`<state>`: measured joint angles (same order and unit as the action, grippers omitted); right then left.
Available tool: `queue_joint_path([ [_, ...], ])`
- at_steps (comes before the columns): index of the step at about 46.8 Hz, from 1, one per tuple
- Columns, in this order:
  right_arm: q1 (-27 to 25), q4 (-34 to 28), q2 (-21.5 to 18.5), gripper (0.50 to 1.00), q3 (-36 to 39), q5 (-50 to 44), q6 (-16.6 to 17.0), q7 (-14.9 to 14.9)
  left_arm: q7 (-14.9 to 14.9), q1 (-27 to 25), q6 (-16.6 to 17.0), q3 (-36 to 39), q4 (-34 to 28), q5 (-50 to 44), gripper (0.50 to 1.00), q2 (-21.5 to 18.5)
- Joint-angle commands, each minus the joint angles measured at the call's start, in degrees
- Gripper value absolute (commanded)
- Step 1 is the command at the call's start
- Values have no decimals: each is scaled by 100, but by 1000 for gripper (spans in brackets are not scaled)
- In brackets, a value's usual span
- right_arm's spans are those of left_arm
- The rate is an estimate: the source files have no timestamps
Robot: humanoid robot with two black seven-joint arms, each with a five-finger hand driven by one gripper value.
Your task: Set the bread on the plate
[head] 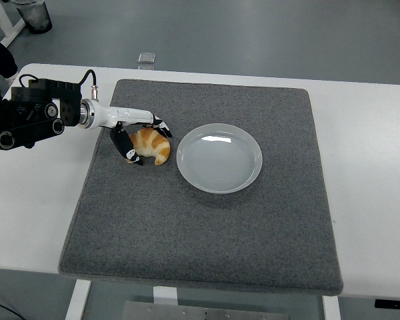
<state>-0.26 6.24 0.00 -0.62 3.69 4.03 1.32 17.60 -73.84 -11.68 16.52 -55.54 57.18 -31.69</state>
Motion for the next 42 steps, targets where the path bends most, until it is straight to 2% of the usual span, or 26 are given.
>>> queue_joint_path([
  [1, 0, 0, 0, 952, 0, 0, 2, 0, 6, 19, 34, 0, -1, 92, 797, 5],
  [6, 0, 0, 0, 954, 0, 0, -7, 0, 6, 19, 43, 0, -1, 188, 701, 5],
  [9, 0, 0, 0, 952, 0, 0, 2, 0, 6, 19, 52, -8, -1, 224, 622, 13],
  [15, 0, 0, 0, 952, 0, 0, 2, 0, 6, 10, 227, -9, 8, 303, 500, 13],
  [29, 0, 0, 0, 952, 0, 0, 2, 0, 6, 1, 473, -26, 166, 312, 500, 180],
  [42, 0, 0, 0, 952, 0, 0, 2, 0, 6, 1, 491, -44, 148, 303, 500, 180],
])
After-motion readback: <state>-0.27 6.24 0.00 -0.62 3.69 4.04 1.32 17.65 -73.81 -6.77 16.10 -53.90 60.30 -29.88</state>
